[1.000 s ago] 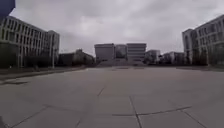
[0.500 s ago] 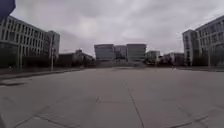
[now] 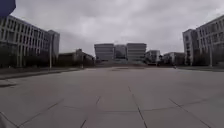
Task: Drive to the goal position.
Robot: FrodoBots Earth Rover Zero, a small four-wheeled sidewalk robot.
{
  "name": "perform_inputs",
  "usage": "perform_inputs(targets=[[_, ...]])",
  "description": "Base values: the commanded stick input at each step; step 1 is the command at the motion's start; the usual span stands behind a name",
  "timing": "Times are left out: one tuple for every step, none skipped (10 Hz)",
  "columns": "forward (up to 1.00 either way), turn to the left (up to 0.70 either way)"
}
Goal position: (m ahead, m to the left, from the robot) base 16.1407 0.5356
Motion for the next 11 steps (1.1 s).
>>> perform_inputs(targets=[[0.70,0.03],[0.70,0.02],[0.70,0.03],[0.70,0.06],[0.70,0.11],[0.70,0.26],[0.70,0.15],[0.70,0.04],[0.70,0.05],[0.70,0.07],[0.70,0.07]])
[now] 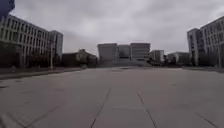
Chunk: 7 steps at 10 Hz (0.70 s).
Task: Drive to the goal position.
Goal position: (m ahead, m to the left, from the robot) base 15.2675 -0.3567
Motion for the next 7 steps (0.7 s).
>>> perform_inputs(targets=[[0.70,0.08],[0.70,0.08],[0.70,0.05],[0.70,0.00],[0.70,0.00],[0.70,0.00],[0.70,0.00]])
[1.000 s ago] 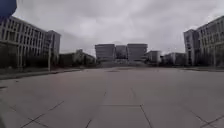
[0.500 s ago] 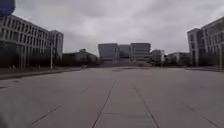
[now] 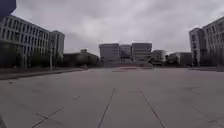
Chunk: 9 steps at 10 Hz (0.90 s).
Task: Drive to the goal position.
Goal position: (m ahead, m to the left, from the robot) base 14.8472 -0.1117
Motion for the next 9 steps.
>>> perform_inputs(targets=[[0.70,-0.07],[0.70,-0.09],[0.70,-0.13],[0.70,-0.24],[0.70,-0.35],[0.70,-0.35],[0.70,-0.35],[0.70,-0.19],[0.70,0.00]])
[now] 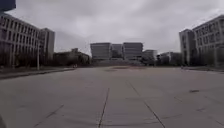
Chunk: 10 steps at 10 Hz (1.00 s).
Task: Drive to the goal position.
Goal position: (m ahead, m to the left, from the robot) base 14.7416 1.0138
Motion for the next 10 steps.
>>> perform_inputs(targets=[[0.70,0.00],[0.70,0.00],[0.70,0.00],[0.70,0.00],[0.70,0.00],[0.70,0.00],[0.70,0.00],[0.70,0.00],[0.70,0.00],[0.70,0.00]])
